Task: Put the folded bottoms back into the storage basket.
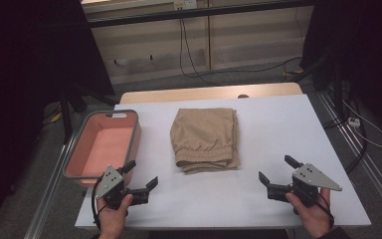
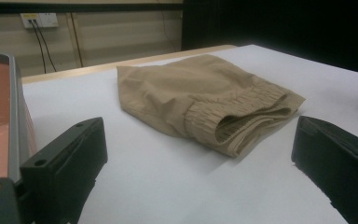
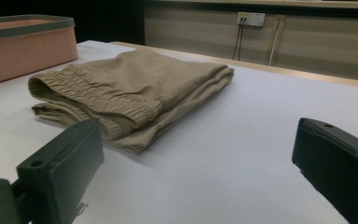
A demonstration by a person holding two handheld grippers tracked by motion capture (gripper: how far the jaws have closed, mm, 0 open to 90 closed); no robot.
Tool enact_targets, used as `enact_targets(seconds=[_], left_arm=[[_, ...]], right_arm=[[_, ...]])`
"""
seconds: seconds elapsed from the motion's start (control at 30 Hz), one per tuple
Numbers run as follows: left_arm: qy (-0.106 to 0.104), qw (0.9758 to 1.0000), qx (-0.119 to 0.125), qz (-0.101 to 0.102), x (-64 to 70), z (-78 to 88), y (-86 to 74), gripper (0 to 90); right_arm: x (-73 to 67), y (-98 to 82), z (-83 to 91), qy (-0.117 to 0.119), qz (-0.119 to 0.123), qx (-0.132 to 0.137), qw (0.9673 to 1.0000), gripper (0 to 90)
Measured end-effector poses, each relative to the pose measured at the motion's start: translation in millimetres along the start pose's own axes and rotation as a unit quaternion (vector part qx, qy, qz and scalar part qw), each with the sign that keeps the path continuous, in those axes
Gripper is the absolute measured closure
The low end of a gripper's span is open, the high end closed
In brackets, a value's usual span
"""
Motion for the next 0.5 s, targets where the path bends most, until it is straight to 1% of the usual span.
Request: enact_targets(seconds=[0.03,0.07,0.1,0.13,0.17,0.27,0.3,0.33,0.37,0.4,0.5], left_arm=[[0.001,1.0,-0.002,0.001,-0.6,0.0,-0.4,3.5],[0.006,1.0,-0.002,0.0,-1.6,0.5,-0.2,3.6],[0.006,1.0,-0.002,0.0,-1.6,0.5,-0.2,3.7],[0.007,1.0,-0.004,-0.003,-1.9,0.6,-0.1,3.6],[0.009,0.9999,-0.005,-0.002,-1.8,1.0,-0.1,3.6],[0.009,0.9999,-0.008,0.001,-1.7,0.5,-1.2,3.7],[0.005,0.9999,-0.01,0.005,-1.2,0.3,-1.9,3.7],[-0.004,0.9998,-0.009,0.015,-0.1,1.3,-2.1,4.2],[-0.004,0.9998,-0.009,0.015,-0.1,1.3,-2.1,4.2],[-0.002,0.9999,-0.011,0.008,-0.3,2.5,-2.0,4.2],[-0.002,0.9999,-0.008,0.011,-0.5,2.7,-1.2,4.2]], right_arm=[[0.0,0.0,0.0,0.0,0.0,0.0,1.0,2.4],[-1.9,-1.6,-0.8,0.008,-0.003,-0.007,0.9999,3.0],[-1.9,-1.6,-0.8,0.008,-0.003,-0.007,0.9999,3.0],[-5.4,-3.7,-1.9,0.022,-0.004,-0.018,0.9996,3.0],[-6.9,-4.1,-2.6,0.026,-0.003,-0.019,0.9995,3.1],[-8.9,-5.1,-3.8,0.03,-0.001,-0.023,0.9993,2.9],[-9.5,-5.4,-4.5,0.033,-0.001,-0.024,0.9992,2.9],[-9.5,-5.5,-5.6,0.035,-0.003,-0.025,0.9991,2.9],[-9.6,-5.4,-6.1,0.035,-0.003,-0.025,0.999,2.9],[-9.8,-5.6,-6.3,0.036,-0.002,-0.027,0.999,2.9],[-10.7,-6.0,-6.3,0.036,-0.001,-0.027,0.999,2.8]])
Point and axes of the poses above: each handheld gripper's, and its own axes: z roughly backward along the jaws, y roughly out of its top, x roughly to its right, the point moved 7 cm from there along -z, roughly forward along the jaws, and after that the axes turned 11 degrees about -z, right-handed, at the moved point
